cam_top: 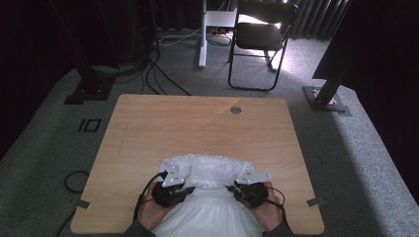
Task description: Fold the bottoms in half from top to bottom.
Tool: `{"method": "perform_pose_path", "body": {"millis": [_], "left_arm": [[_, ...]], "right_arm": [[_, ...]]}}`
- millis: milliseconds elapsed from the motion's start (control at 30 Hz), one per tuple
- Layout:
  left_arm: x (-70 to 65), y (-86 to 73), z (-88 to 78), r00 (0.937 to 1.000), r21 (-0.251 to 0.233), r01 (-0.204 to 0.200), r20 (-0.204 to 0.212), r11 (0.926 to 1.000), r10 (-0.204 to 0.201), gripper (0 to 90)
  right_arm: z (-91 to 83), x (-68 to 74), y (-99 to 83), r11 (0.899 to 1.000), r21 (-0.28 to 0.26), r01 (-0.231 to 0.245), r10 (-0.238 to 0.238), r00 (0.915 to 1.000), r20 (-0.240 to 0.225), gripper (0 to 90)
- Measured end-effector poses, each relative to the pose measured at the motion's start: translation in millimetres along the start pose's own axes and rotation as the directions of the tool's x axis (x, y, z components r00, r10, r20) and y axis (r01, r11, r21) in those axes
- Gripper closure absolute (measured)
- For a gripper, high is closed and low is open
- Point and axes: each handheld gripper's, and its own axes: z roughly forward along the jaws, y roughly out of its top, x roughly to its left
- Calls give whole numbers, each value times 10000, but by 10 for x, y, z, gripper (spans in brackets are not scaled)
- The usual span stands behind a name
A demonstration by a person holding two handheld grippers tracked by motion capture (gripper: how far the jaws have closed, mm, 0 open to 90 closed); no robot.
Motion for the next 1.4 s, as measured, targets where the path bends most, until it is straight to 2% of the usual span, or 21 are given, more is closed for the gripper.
{"method": "perform_pose_path", "body": {"millis": [100, 200, 367, 533, 667, 767, 867, 967, 1100, 1267, 1367, 1400], "left_arm": [[25, -136, 142, 9995, 398, 237, -202, 9989, -229, 782], [48, -200, 229, 9990, 234, 358, -277, 9991, -351, 781], [124, -155, 277, 9984, 148, 445, -360, 9989, -440, 785], [275, -29, 357, 9971, 311, 549, -549, 9980, -532, 787], [448, 95, 445, 9956, 376, 646, -699, 9972, -619, 787], [577, 204, 531, 9923, 375, 883, -907, 9954, -846, 787], [670, 326, 624, 9878, 444, 966, -1272, 9943, -903, 786], [753, 439, 713, 9841, 535, 994, -1532, 9936, -902, 785], [895, 546, 804, 9835, 526, 1077, -1514, 9928, -987, 784], [1154, 677, 893, 9845, 626, 811, -1605, 9947, -702, 785], [1319, 772, 927, 9876, 990, 449, -1545, 9941, -292, 785], [1359, 802, 941, 9872, 1057, 438, -1570, 9934, -268, 784]], "right_arm": [[174, 5, -138, 9984, 489, -296, 302, 9995, -127, 786], [332, -6, -238, 9944, 970, -417, 415, 9991, 34, 775], [431, -76, -233, 9938, 967, -542, 535, 9985, 93, 768], [558, -208, -118, 9940, 1010, -415, 385, 9987, 320, 768], [696, -384, 24, 9925, 1151, -405, 373, 9989, 301, 768], [804, -525, 137, 9913, 1258, -387, 341, 9987, 381, 769], [919, -678, 242, 9915, 1248, -358, 287, 9979, 579, 769], [1015, -863, 319, 9913, 1149, -645, 591, 9970, 494, 770], [1116, -1056, 425, 9892, 1220, -816, 756, 9957, 536, 769], [1257, -1151, 579, 9838, 1389, -1129, 994, 9900, 1002, 768], [1317, -1132, 651, 9795, 1503, -1339, 1141, 9845, 1333, 768], [1331, -1119, 662, 9801, 1495, -1305, 1096, 9841, 1400, 768]]}}
